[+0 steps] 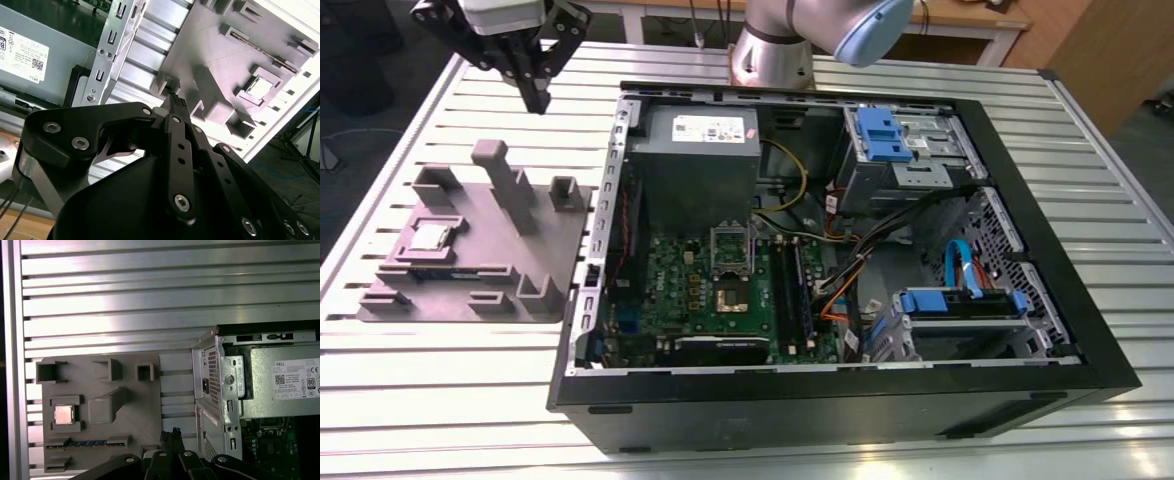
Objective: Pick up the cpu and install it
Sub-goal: 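Reach for the cpu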
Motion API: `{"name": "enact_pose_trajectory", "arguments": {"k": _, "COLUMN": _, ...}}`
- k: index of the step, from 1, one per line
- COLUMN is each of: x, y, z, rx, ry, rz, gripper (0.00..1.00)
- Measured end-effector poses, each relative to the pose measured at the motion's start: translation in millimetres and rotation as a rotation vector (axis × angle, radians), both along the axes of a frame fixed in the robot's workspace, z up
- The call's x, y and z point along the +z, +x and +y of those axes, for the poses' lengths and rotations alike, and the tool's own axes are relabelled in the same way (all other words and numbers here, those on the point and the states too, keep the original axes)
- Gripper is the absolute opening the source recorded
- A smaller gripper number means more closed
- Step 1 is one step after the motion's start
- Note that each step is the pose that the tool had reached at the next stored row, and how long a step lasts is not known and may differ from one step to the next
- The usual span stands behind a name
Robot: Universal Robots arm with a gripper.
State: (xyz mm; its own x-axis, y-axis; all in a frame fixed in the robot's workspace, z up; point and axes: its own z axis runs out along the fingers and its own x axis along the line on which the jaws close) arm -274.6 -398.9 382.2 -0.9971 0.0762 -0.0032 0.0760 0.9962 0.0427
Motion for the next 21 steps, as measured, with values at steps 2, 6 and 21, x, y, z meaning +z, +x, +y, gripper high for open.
{"name": "enact_pose_trajectory", "arguments": {"k": 2, "x": 0.0, "y": -0.4, "z": 0.0, "rx": 0.0, "ry": 0.0, "rz": -0.0001, "gripper": 0.1}}
{"name": "enact_pose_trajectory", "arguments": {"k": 6, "x": -1.0, "y": -3.4, "z": 0.0, "rx": 0.0, "ry": 0.0, "rz": 0.0012, "gripper": 0.1}}
{"name": "enact_pose_trajectory", "arguments": {"k": 21, "x": -1.0, "y": -9.9, "z": 0.0, "rx": 0.0, "ry": 0.0, "rz": 0.0013, "gripper": 0.1}}
